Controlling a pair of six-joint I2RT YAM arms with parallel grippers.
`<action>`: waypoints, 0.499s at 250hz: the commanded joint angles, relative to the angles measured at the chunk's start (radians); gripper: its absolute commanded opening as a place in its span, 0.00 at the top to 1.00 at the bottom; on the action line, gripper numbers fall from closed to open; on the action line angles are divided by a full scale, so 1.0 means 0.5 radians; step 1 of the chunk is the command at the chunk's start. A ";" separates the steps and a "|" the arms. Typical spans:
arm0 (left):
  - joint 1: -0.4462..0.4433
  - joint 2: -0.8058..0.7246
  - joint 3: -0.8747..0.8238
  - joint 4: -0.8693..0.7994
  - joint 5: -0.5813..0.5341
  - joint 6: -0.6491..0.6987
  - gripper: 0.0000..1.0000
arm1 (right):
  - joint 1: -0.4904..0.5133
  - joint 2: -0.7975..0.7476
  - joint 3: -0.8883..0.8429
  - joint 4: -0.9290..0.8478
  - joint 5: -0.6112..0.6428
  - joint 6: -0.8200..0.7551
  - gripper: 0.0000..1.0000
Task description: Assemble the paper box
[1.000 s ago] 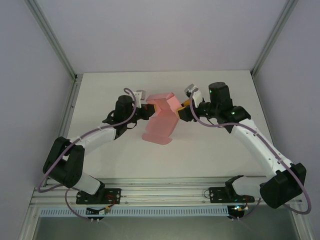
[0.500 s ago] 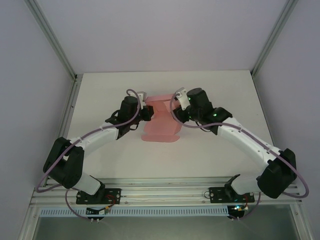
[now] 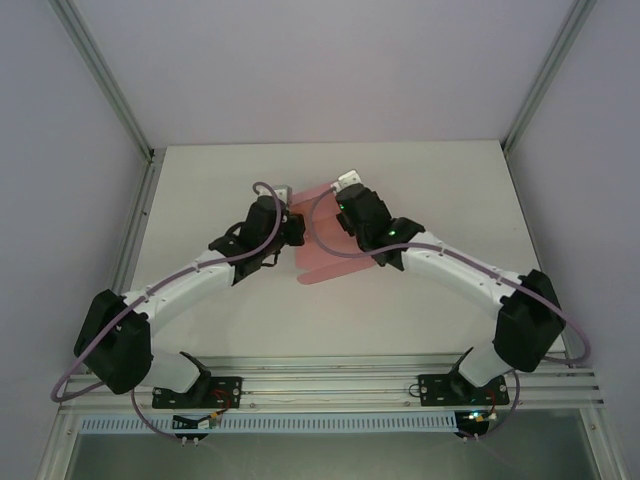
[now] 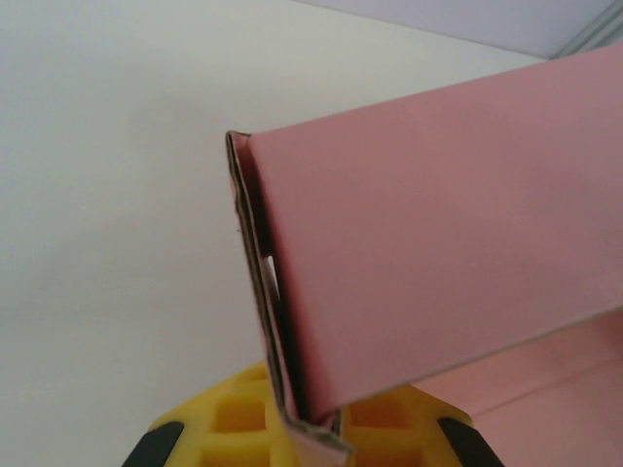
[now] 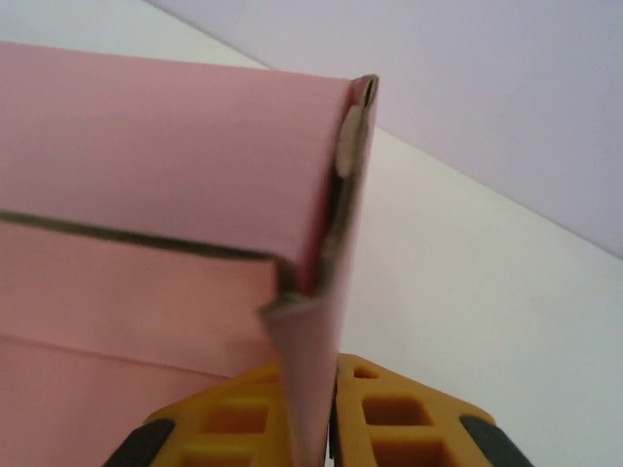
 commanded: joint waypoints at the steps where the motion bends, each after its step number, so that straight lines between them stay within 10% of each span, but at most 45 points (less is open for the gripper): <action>1: -0.121 -0.042 0.184 -0.239 -0.206 -0.185 1.00 | 0.029 0.076 0.074 0.133 0.406 -0.005 0.89; 125: -0.181 0.042 0.429 -0.957 -0.474 -0.695 1.00 | -0.074 0.283 -0.048 0.837 1.003 -0.787 0.89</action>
